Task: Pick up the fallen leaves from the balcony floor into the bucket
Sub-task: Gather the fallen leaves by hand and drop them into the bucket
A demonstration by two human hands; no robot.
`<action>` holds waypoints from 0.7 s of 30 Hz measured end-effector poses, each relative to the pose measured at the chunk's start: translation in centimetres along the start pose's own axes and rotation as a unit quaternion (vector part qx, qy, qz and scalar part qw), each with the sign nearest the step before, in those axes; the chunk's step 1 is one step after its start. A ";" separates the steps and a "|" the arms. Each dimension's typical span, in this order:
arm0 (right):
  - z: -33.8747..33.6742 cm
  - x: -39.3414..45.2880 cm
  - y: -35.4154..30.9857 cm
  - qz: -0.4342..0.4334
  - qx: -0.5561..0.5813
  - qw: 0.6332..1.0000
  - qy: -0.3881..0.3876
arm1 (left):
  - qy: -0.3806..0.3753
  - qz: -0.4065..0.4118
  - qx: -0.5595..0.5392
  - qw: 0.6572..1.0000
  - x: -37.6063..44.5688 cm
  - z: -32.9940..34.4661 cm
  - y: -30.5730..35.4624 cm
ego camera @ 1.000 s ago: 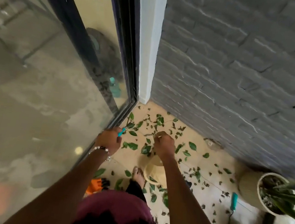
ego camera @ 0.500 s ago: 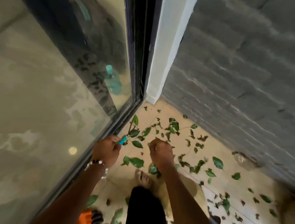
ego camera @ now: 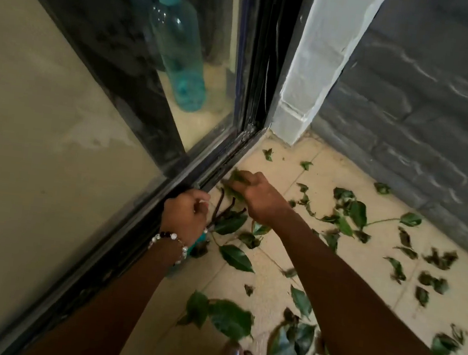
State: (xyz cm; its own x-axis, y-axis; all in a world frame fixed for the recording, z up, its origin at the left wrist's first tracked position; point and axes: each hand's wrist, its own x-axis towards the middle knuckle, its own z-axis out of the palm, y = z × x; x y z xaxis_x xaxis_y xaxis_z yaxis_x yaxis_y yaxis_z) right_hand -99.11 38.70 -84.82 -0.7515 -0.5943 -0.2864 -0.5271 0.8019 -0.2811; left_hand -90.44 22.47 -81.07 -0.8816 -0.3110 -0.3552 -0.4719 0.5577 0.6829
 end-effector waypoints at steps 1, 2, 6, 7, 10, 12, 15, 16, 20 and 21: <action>0.1 0.4 0.5 -0.019 -0.026 0.999 -0.003 | 0.005 0.006 -0.007 1.000 0.9 0.5 -0.1; 0.0 0.6 0.8 -0.032 -0.049 0.998 -0.001 | 0.011 0.015 -0.012 1.000 1.6 1.0 0.0; 0.8 1.1 1.9 -0.037 -0.034 0.997 0.050 | 0.012 0.024 -0.046 0.999 3.3 2.3 1.3; 0.9 1.0 2.1 -0.011 0.007 0.998 0.058 | 0.010 0.030 -0.049 0.998 3.5 2.5 1.8; 0.2 0.4 2.7 0.099 0.146 0.972 0.154 | 0.003 0.033 -0.102 0.994 4.2 3.2 3.3; -1.3 -0.4 3.0 0.122 0.226 0.940 0.224 | -0.009 0.013 -0.140 0.990 4.7 3.8 4.0; -3.3 -1.9 2.6 0.086 0.335 0.913 0.215 | -0.064 -0.050 -0.212 0.974 5.2 4.8 5.4; -3.4 -2.4 2.4 0.058 0.333 0.921 0.194 | -0.099 -0.097 -0.279 0.950 5.0 4.9 6.2; -2.6 -3.0 2.7 -0.028 0.157 0.979 0.126 | -0.150 -0.250 -0.475 0.830 4.8 5.6 7.7; -2.7 -2.9 3.3 -0.020 0.155 0.983 0.099 | -0.142 -0.257 -0.458 0.839 5.0 5.8 7.5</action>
State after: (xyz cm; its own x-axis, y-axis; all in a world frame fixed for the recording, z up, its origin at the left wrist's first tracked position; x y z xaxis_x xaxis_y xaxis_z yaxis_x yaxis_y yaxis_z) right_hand -99.74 43.21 -82.43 -0.8111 -0.5771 -0.0949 -0.4342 0.7029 -0.5634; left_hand -98.50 29.52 -81.40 -0.5942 -0.0606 -0.8020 -0.6963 -0.4605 0.5506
